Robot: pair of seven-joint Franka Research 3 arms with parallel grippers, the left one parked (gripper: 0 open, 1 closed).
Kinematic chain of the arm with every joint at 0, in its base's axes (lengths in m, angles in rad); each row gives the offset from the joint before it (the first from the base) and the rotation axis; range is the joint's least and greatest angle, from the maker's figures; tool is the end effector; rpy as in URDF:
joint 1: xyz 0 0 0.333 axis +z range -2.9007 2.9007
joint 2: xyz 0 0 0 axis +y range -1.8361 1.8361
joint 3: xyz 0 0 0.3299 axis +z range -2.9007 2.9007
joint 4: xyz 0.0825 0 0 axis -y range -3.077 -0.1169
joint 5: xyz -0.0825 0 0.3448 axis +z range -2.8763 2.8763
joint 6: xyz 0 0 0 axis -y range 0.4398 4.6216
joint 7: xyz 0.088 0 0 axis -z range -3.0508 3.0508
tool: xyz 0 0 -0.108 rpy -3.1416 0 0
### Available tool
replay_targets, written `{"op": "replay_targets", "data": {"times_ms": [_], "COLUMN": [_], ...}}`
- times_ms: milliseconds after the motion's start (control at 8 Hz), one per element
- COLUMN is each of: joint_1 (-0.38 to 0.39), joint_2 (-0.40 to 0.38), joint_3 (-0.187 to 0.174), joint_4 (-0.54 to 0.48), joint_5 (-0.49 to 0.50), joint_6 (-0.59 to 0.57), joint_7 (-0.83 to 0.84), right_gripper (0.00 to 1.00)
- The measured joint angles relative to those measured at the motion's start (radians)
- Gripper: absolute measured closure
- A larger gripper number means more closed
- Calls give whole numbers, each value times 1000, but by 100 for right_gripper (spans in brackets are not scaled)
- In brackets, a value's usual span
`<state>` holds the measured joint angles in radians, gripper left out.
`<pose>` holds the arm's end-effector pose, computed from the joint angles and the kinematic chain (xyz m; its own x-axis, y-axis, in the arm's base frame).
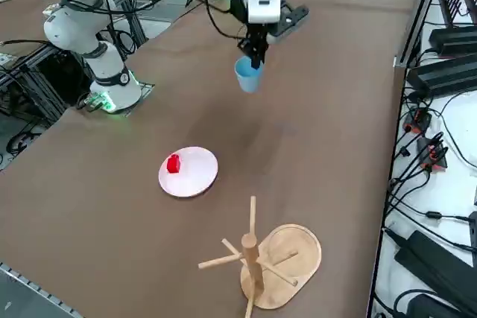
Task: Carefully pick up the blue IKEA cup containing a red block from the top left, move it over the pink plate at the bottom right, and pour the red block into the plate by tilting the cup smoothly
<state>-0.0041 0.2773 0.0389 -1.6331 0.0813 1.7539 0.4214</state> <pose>0.5919 0.0256 0.4707 0.9036 -0.3894 -0.1784 -0.3983 -0.9171 -0.0156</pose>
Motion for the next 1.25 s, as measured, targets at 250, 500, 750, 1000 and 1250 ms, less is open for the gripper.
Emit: {"op": "replay_targets", "data": {"times_ms": [250, 500, 750, 1000, 1250], "joint_1": [36, 88, 136, 185, 217], "joint_2": [-3, 24, 103, 205, 256], "joint_3": [71, 66, 33, 16, 10], "joint_4": [1, -1, -7, -8, -4], "joint_5": [-45, -53, -78, -123, -128], "joint_6": [11, 69, 132, 207, 236], "joint_7": [161, 240, 327, 441, 486], "right_gripper": [98, 98, 98, 98, 98]}}
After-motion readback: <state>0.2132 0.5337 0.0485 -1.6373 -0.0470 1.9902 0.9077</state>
